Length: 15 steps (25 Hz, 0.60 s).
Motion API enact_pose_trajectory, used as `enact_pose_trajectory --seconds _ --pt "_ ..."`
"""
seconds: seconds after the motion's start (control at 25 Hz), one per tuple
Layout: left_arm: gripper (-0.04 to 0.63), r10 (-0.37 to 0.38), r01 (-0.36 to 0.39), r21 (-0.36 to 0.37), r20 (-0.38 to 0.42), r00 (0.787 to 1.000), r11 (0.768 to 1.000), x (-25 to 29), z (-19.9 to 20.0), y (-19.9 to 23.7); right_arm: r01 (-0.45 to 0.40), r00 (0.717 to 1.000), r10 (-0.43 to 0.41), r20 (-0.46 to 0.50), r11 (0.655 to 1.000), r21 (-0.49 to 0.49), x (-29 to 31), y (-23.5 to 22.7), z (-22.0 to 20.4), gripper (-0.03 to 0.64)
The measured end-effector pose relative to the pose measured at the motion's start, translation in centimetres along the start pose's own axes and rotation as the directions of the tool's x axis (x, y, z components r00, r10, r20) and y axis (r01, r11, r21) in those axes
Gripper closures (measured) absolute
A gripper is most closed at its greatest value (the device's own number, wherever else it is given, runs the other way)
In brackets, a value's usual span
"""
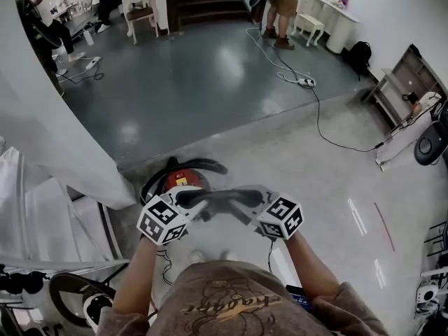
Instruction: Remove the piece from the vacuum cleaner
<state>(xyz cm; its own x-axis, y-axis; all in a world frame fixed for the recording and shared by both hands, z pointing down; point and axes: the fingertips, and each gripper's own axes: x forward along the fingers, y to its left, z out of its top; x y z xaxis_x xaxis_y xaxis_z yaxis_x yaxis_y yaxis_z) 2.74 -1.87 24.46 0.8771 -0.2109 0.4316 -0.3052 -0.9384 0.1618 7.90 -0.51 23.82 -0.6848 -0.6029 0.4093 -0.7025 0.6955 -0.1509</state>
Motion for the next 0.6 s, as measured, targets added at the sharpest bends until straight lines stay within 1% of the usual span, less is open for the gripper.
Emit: enact_pose_trajectory --seconds 0.12,0.24,0.4,0.6 --pt "0.517 0.032 -0.031 -0.009 0.048 0.998 0.999 -0.8 1.4 0.2 0.025 0.998 -0.026 0.054 1.0 0.016 -0.3 0.2 1.4 0.557" --pt "0.515 0.062 -0.06 -0.024 0.076 0.995 0.998 -1.7 1.6 -0.2 0.054 0.995 -0.056 0.083 0.998 0.025 -0.6 1.0 1.8 0.557" --pt "0.514 0.09 -0.085 -0.051 0.098 0.991 0.995 -2.4 0.5 -1.0 0.093 0.989 -0.099 0.108 0.994 0.063 -0.7 2.1 1.0 0.557" --pt "0.514 0.111 -0.098 -0.109 0.111 0.988 0.989 -2.2 -1.7 -1.4 0.124 0.979 -0.142 0.143 0.984 0.128 -0.2 2.7 -0.9 0.557"
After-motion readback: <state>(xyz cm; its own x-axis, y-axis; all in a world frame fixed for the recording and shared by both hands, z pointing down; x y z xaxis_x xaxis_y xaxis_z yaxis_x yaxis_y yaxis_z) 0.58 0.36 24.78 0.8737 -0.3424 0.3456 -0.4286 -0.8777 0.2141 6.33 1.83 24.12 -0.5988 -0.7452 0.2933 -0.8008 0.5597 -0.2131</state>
